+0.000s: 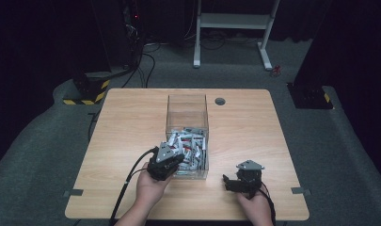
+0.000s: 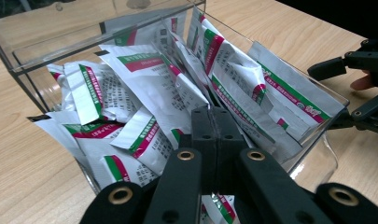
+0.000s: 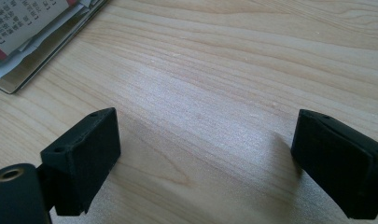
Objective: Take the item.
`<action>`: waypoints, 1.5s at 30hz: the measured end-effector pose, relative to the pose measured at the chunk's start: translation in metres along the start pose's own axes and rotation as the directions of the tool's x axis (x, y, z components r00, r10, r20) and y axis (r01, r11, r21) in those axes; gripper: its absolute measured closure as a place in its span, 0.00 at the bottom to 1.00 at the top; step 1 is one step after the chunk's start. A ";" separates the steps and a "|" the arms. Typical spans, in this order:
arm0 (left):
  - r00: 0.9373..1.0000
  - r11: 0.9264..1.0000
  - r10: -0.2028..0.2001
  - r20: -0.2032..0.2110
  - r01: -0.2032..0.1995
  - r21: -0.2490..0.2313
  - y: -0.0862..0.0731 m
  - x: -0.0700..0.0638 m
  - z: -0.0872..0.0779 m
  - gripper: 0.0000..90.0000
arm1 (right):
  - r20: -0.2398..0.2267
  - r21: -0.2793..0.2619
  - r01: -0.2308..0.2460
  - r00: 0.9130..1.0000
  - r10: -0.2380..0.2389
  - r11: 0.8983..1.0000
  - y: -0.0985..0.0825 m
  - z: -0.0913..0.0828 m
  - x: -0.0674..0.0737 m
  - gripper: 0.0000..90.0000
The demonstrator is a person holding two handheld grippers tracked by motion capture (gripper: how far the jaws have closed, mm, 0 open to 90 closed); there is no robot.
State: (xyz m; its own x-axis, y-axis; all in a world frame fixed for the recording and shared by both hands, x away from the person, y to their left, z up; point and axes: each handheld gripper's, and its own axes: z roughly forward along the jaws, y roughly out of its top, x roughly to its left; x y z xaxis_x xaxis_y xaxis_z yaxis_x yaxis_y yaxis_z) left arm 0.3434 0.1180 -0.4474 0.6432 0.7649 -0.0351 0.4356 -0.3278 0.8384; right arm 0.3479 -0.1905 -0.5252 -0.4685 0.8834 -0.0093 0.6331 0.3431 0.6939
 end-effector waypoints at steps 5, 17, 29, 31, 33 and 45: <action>1.000 1.000 0.002 -0.001 -0.002 -0.010 0.000 0.001 -0.004 1.00 | 0.000 0.000 0.000 1.000 0.000 1.000 0.000 0.000 0.000 0.09; 1.000 0.999 -0.009 -0.014 0.008 -0.044 0.000 0.004 -0.012 1.00 | 0.000 0.000 0.000 1.000 0.000 1.000 0.000 0.000 0.000 0.09; 1.000 0.997 -0.015 -0.015 0.014 -0.078 0.001 0.007 -0.019 1.00 | 0.000 0.000 0.000 1.000 0.000 1.000 0.000 0.000 0.000 0.09; 1.000 0.996 -0.016 -0.015 0.014 -0.087 0.001 0.007 -0.021 1.00 | 0.000 0.000 0.000 1.000 0.000 1.000 0.000 0.000 0.000 0.09; 1.000 0.995 -0.019 -0.014 0.018 -0.094 0.001 0.008 -0.022 1.00 | 0.000 0.000 0.000 1.000 0.000 1.000 0.000 0.000 0.000 0.09; 1.000 0.992 -0.025 -0.016 0.023 -0.124 0.003 0.010 -0.028 1.00 | 0.000 0.000 0.000 1.000 0.000 1.000 0.000 0.000 0.000 0.09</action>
State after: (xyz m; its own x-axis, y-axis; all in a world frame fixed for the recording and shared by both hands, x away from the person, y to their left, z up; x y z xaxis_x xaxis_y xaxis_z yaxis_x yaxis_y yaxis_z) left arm 0.3335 0.1403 -0.4304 0.6224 0.7813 -0.0473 0.3684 -0.2391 0.8984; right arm 0.3479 -0.1905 -0.5252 -0.4686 0.8833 -0.0093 0.6331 0.3432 0.6939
